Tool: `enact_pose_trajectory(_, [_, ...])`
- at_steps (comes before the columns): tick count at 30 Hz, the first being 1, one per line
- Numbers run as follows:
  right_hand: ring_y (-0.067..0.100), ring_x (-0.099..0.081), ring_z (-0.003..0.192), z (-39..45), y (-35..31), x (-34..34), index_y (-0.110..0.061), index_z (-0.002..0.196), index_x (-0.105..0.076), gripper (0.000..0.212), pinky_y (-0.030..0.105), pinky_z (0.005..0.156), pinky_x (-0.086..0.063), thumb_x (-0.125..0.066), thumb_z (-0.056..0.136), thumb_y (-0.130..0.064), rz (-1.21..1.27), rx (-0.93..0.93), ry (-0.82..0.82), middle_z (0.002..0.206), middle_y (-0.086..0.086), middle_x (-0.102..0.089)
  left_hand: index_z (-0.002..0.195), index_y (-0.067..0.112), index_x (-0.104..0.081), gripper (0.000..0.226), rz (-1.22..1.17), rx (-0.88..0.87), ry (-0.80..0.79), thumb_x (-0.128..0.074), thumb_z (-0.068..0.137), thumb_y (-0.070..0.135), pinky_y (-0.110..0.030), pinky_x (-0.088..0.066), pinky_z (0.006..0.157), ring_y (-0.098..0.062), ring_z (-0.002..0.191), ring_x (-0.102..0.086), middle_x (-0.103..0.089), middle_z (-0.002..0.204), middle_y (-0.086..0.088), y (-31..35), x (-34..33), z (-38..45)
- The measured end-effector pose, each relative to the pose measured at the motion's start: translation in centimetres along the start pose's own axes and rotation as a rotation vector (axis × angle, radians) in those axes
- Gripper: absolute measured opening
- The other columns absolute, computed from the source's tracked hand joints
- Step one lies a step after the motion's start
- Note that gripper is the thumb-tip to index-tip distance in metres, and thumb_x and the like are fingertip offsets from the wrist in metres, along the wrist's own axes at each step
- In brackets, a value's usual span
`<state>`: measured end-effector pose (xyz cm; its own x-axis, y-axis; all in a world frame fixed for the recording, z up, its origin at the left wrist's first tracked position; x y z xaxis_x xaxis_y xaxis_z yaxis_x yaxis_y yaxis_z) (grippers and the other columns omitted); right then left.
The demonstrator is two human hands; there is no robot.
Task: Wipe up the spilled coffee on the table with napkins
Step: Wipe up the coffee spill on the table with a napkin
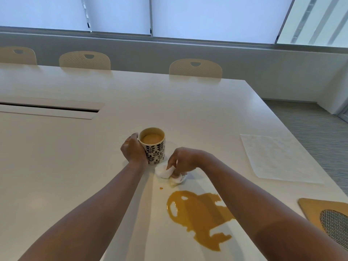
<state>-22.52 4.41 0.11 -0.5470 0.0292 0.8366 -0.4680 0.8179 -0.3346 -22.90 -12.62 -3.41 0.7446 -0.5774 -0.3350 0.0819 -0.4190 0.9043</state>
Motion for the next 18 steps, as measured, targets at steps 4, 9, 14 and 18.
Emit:
enact_pose_trajectory(4, [0.016, -0.055, 0.101, -0.1, -2.0, -1.3, -0.019, 0.125, -0.066, 0.040, 0.023, 0.084, -0.043, -0.069, 0.085, -0.012, -0.058, 0.099, -0.011, 0.123, 0.002, -0.061, 0.059, 0.017, -0.057, 0.024, 0.004, 0.009, -0.022, -0.065, 0.079, 0.027, -0.026, -0.044, 0.049, -0.015, 0.055, -0.056, -0.057, 0.055, 0.006, -0.2, 0.3, 0.0])
enact_pose_trajectory(9, [0.021, -0.055, 0.109, -1.2, -3.2, -2.6, -0.016, 0.117, -0.069, 0.034, 0.031, 0.096, -0.049, -0.066, 0.086, -0.003, -0.003, 0.172, -0.039, 0.120, 0.003, -0.059, 0.060, 0.018, -0.053, 0.041, 0.060, -0.002, -0.019, -0.065, 0.083, 0.050, -0.031, -0.045, 0.059, -0.015, 0.060, -0.056, -0.058, 0.056, 0.007, -0.5, 1.4, -0.2])
enact_pose_trajectory(14, [0.021, -0.058, 0.108, -2.4, -3.0, -3.1, -0.009, 0.110, -0.065, 0.029, 0.032, 0.096, -0.051, -0.062, 0.084, 0.004, -0.042, 0.177, -0.104, 0.113, 0.000, -0.067, 0.069, 0.015, -0.058, 0.040, 0.020, -0.039, 0.039, -0.058, 0.092, 0.048, -0.032, -0.047, 0.066, -0.012, 0.056, -0.054, -0.057, 0.063, 0.000, -0.2, 3.0, -1.5])
enact_pose_trajectory(18, [0.021, -0.057, 0.107, -3.5, -2.0, -2.8, -0.013, 0.107, -0.069, 0.032, 0.030, 0.094, -0.051, -0.058, 0.084, 0.006, -0.074, 0.148, -0.071, 0.113, 0.000, -0.064, 0.088, 0.017, -0.063, 0.027, 0.066, -0.064, 0.140, -0.060, 0.092, 0.044, -0.031, -0.053, 0.081, -0.016, 0.084, -0.064, -0.064, 0.080, 0.002, -0.3, 4.5, -2.9])
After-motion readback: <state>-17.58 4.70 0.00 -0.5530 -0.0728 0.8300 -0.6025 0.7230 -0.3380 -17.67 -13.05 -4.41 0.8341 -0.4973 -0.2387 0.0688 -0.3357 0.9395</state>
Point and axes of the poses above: each hand's wrist, its own z-axis towards the middle knuckle, its own x-axis out of the back of the hand, y = z × x, the point moved 6 cm from there along z, towards the middle knuckle
